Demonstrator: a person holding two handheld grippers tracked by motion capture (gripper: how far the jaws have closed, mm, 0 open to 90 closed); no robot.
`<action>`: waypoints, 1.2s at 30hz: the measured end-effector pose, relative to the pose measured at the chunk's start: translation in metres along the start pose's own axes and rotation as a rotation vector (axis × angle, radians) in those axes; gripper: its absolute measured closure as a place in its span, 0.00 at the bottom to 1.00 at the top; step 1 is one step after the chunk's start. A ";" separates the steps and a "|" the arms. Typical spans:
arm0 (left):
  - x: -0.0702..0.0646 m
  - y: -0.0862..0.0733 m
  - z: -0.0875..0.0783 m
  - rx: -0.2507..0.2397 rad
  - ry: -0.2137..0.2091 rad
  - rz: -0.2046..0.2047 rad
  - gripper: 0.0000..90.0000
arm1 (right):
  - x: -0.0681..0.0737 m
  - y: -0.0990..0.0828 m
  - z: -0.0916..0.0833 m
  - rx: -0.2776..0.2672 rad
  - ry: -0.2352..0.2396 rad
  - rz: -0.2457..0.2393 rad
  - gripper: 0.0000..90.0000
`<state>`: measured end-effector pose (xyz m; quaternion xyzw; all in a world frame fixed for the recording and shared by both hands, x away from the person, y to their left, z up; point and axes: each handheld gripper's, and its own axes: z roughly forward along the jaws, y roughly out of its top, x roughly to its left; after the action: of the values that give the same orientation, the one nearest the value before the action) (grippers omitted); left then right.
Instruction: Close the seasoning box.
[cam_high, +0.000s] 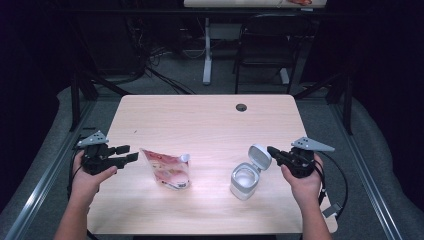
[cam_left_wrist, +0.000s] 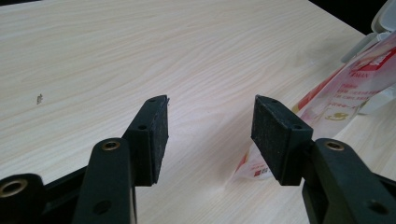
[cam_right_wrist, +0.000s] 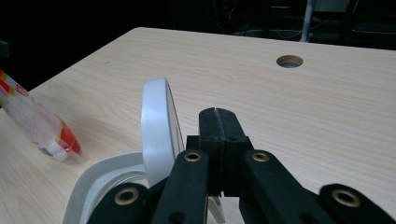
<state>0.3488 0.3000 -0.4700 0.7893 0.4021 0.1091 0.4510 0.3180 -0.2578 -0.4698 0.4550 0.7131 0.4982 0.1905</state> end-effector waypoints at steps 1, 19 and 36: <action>-0.001 0.000 0.001 -0.001 0.000 -0.001 0.51 | 0.001 0.000 0.000 -0.001 -0.005 -0.001 1.00; 0.000 0.003 0.003 0.001 -0.005 0.009 0.51 | 0.009 0.000 -0.001 0.011 0.010 -0.025 1.00; -0.002 0.003 0.006 0.009 -0.007 0.013 0.52 | 0.036 0.003 0.011 0.040 0.139 -0.078 0.98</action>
<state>0.3520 0.2938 -0.4707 0.7944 0.3957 0.1073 0.4481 0.3089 -0.2215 -0.4658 0.3951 0.7515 0.5064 0.1506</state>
